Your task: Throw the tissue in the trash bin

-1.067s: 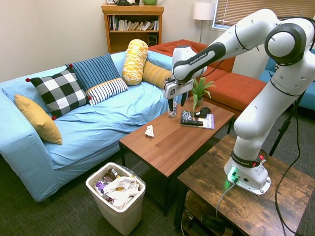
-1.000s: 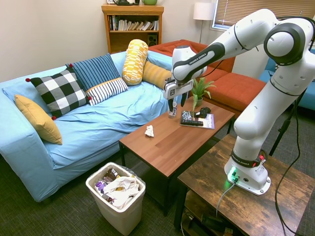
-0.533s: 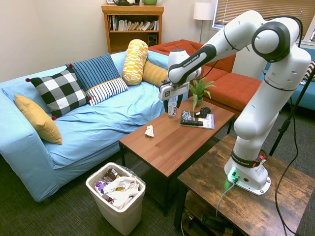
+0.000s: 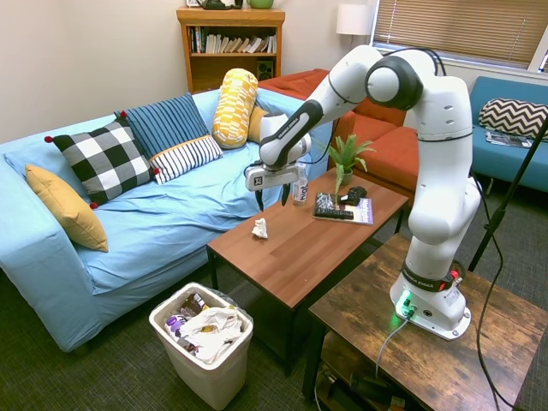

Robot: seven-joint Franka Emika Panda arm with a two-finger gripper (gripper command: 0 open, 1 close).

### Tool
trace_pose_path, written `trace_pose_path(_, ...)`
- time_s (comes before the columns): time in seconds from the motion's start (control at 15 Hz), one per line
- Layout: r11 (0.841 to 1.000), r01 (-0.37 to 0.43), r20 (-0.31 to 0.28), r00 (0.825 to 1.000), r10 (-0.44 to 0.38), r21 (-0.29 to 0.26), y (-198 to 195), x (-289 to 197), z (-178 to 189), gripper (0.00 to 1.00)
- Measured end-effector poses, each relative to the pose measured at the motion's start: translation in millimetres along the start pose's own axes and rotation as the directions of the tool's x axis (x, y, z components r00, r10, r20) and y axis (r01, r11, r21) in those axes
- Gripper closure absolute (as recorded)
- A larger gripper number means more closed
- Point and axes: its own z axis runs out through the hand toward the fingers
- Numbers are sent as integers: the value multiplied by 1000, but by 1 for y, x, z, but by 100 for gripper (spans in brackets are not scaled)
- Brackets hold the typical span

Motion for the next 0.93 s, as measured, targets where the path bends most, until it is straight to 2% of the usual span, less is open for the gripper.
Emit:
trace_pose_path(0.33, 994, -108, 2, 994, 108, -35, -37, 18, 65, 0)
trace_pose_path(0.6, 984, -175, -9, 984, 175, -26, -54, 42, 109, 0)
trace_pose_path(0.67, 983, -181, -9, 983, 181, -26, -56, 45, 115, 100)
trace_pose_path(0.93, 981, -190, -2, 982, 190, -23, -64, 47, 125, 100)
